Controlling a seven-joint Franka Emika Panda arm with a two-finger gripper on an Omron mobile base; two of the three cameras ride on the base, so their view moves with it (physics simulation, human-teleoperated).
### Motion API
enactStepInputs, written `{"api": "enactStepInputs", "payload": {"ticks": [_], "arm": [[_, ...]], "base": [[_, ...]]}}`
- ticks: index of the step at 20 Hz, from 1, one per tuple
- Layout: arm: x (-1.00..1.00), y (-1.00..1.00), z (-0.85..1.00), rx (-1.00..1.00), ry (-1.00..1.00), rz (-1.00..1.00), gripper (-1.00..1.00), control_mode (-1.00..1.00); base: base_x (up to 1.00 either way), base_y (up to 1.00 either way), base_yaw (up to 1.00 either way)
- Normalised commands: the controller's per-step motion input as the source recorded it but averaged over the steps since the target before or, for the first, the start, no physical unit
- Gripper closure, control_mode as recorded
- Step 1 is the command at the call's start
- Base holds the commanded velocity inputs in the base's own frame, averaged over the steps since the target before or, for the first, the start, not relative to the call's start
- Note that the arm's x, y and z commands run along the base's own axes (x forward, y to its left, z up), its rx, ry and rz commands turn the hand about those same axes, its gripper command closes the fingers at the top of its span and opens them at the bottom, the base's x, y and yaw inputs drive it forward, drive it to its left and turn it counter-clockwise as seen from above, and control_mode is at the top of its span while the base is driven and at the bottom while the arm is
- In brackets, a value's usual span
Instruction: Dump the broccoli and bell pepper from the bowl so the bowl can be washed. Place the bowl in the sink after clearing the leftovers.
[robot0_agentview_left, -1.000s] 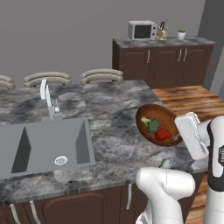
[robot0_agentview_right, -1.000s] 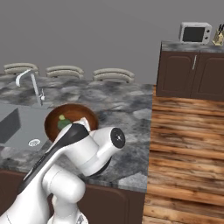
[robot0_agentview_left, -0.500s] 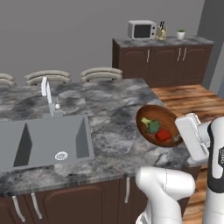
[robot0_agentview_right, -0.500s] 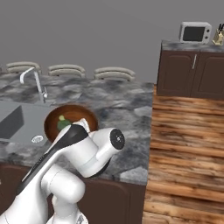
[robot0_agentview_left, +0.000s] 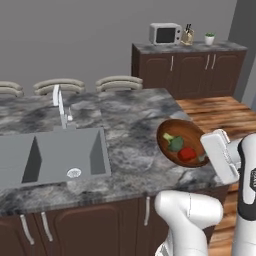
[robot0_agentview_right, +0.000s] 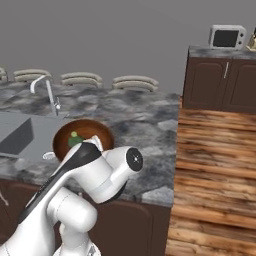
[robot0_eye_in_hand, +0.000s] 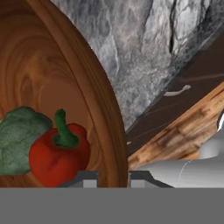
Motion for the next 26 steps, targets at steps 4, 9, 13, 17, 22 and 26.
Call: {"api": "enactStepInputs", "payload": {"ticks": [4, 9, 13, 17, 22, 26], "arm": [[0.0, 0.0, 0.0, 0.0, 0.0, 0.0, 1.0, 1.0], [0.0, 0.0, 0.0, 0.0, 0.0, 0.0, 1.0, 1.0], [0.0, 0.0, 0.0, 0.0, 0.0, 0.0, 1.0, 1.0], [0.0, 0.0, 0.0, 0.0, 0.0, 0.0, 1.0, 1.0], [0.0, 0.0, 0.0, 0.0, 0.0, 0.0, 1.0, 1.0], [0.0, 0.0, 0.0, 0.0, 0.0, 0.0, 1.0, 1.0]], "base": [[-0.01, 0.63, 0.03], [0.0, 0.69, 0.02], [0.02, 0.33, 0.0], [0.09, 0.12, 0.0], [0.13, 0.22, 0.0], [0.24, 0.21, 0.0]]}}
